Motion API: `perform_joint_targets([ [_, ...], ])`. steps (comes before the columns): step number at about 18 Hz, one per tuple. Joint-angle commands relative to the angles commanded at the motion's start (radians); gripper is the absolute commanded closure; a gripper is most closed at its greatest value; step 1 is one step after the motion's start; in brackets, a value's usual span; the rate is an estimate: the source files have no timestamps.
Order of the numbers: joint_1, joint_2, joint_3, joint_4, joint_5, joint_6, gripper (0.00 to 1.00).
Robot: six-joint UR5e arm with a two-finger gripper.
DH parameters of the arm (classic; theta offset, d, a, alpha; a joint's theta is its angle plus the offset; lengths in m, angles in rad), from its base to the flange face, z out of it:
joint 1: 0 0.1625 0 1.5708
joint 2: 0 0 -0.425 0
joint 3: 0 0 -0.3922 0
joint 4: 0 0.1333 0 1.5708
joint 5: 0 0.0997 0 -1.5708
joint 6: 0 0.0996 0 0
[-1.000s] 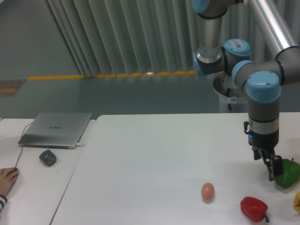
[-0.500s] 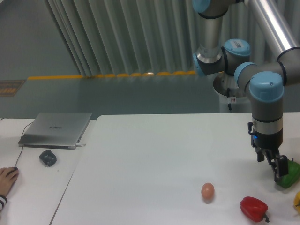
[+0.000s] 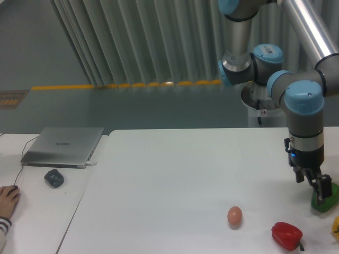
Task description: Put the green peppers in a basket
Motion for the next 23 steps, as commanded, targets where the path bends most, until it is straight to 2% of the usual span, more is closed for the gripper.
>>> perform_joint_targets([
  [3, 0.002, -0.002, -0.015, 0.000, 0.012, 0.003, 0.00],
  [5, 0.035, -0.002, -0.019, -0.005, 0.040, -0.024, 0.00],
  [9, 0.083, 0.003, -0.029, -0.031, 0.011, -0.147, 0.00],
  [11, 0.106, -0.003, -0.039, -0.025, -0.024, -0.292, 0.00],
  [13, 0.109, -0.002, -0.035, -0.026, -0.041, -0.348, 0.00],
  [15, 0.112, -0.002, -0.035, -0.026, -0.105, -0.380, 0.00],
  [19, 0.101, -0.002, -0.042, -0.032, -0.109, -0.455, 0.00],
  [23, 0.092, -0.011, -0.045, -0.032, -0.106, -0.463, 0.00],
])
